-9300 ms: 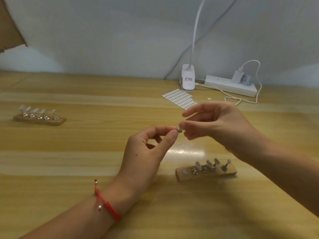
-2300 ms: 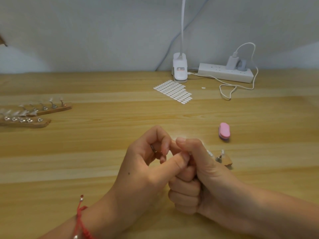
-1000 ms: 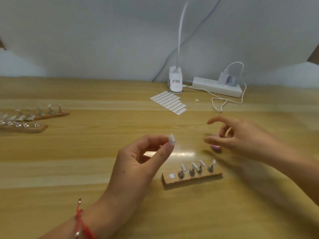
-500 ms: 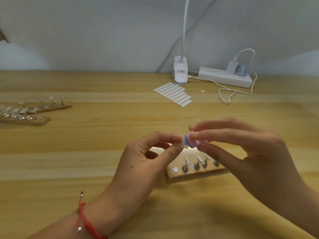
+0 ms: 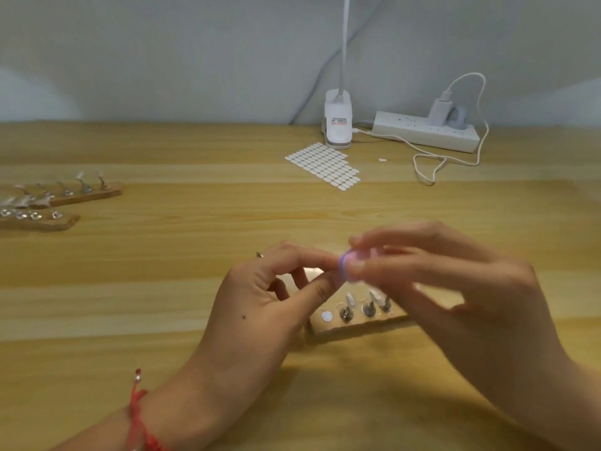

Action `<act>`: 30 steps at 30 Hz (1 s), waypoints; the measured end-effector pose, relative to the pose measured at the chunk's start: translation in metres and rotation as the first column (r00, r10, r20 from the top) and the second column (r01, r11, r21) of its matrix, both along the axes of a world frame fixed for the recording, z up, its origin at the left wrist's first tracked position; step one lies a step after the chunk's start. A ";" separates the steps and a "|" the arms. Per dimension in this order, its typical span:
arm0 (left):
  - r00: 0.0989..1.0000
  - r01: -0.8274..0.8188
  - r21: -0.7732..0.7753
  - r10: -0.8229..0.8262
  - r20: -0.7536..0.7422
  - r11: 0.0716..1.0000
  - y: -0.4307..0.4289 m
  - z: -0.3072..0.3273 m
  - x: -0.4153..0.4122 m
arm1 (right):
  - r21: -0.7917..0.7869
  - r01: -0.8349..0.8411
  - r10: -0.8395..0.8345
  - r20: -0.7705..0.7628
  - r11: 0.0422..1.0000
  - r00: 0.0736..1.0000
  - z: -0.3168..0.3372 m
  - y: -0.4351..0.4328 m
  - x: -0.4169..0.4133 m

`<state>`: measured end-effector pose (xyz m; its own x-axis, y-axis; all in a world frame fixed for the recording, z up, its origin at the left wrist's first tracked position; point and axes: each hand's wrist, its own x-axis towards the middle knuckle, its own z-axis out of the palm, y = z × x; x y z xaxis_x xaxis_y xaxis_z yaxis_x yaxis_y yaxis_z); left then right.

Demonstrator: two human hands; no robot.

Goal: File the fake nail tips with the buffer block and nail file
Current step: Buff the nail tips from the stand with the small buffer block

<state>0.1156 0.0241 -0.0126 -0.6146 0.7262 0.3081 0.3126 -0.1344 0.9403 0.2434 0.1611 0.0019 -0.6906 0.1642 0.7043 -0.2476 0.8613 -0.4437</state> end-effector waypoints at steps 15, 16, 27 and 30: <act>0.998 -0.041 -0.006 0.041 -0.046 0.999 0.001 -0.004 -0.001 | 0.033 -0.039 0.038 0.025 0.999 0.999 -0.002 0.001 -0.002; 0.998 -0.044 -0.007 0.043 -0.051 0.999 0.001 -0.004 -0.001 | 0.020 -0.011 0.010 0.022 1.000 1.000 -0.002 0.002 -0.001; 0.997 -0.026 -0.011 0.025 -0.068 1.000 0.000 -0.005 -0.002 | 0.060 -0.066 0.064 0.024 0.996 0.998 -0.005 -0.002 -0.002; 0.998 -0.044 -0.007 0.043 -0.046 0.999 0.001 -0.005 -0.002 | 0.010 -0.015 0.015 0.022 1.000 1.000 -0.004 0.001 -0.001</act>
<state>0.1137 0.0250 -0.0173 -0.6309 0.7016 0.3314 0.3611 -0.1125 0.9257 0.2421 0.1626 -0.0018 -0.7082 0.1465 0.6906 -0.2511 0.8620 -0.4403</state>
